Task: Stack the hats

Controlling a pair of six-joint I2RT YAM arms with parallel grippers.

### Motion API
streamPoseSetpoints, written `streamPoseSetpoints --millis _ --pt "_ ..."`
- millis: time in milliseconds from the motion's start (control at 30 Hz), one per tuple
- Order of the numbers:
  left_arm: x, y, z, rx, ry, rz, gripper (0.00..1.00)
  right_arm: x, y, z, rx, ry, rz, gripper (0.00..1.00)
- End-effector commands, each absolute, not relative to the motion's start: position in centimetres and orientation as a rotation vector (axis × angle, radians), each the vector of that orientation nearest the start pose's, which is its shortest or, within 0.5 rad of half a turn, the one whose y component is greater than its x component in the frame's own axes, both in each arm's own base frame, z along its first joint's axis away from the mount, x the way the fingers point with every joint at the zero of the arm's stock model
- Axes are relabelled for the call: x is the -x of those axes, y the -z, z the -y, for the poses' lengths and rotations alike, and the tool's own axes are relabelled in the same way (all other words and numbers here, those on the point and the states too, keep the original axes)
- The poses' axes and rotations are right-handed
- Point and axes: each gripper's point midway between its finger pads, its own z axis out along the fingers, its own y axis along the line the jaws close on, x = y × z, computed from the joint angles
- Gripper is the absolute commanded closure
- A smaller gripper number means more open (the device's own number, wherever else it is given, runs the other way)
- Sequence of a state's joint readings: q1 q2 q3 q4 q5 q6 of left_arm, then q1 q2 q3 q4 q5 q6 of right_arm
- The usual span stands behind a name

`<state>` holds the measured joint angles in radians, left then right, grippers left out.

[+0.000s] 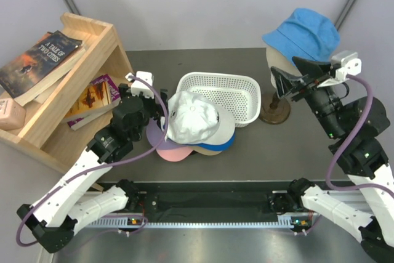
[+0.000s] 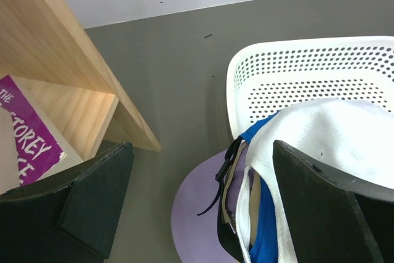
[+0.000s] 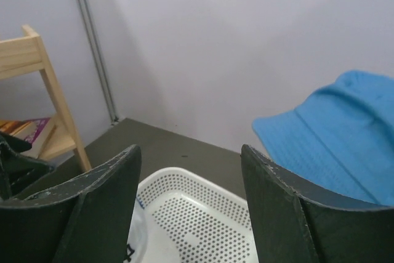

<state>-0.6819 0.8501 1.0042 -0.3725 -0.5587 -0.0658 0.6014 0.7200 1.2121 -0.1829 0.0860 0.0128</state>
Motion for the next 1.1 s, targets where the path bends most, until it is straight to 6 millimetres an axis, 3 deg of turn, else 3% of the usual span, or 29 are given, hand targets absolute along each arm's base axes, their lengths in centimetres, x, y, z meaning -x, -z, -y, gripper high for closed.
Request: streamPoseSetpoints --millis 0,67,100,200,367,800,900,1067 --pt "-28.8 -31.8 12.1 -0.174 0.084 -1.741 0.01 -23.8 -52.6 -13.1 0.312 -0.349 -1.187 0.34" --pt "-28.9 -31.4 12.6 -0.186 0.107 -1.753 0.01 -25.9 -51.9 -12.0 0.297 -0.208 -1.241 0.34" --pt "-29.0 -31.1 12.6 -0.187 0.107 -1.761 0.01 -27.4 -51.5 -12.4 0.316 -0.156 -1.283 0.34" --pt "-28.9 -31.0 12.6 -0.186 0.111 -1.757 0.01 -29.5 -49.5 -12.3 0.334 -0.045 -1.374 0.34" --pt "-28.9 -30.6 12.6 -0.186 0.116 -1.762 0.01 -29.3 -48.2 -12.1 0.362 0.019 -1.408 0.33" --pt "-29.0 -30.0 12.8 -0.194 0.133 -1.777 0.01 -31.9 -45.4 -10.6 0.335 0.347 -1.524 0.33" --pt "-28.9 -30.0 12.7 -0.189 0.133 -1.772 0.01 -32.2 -45.2 -10.3 0.322 0.392 -1.533 0.37" --pt "-28.9 -29.9 12.8 -0.189 0.137 -1.773 0.01 -32.1 -45.1 -10.0 0.303 0.429 -1.534 0.53"
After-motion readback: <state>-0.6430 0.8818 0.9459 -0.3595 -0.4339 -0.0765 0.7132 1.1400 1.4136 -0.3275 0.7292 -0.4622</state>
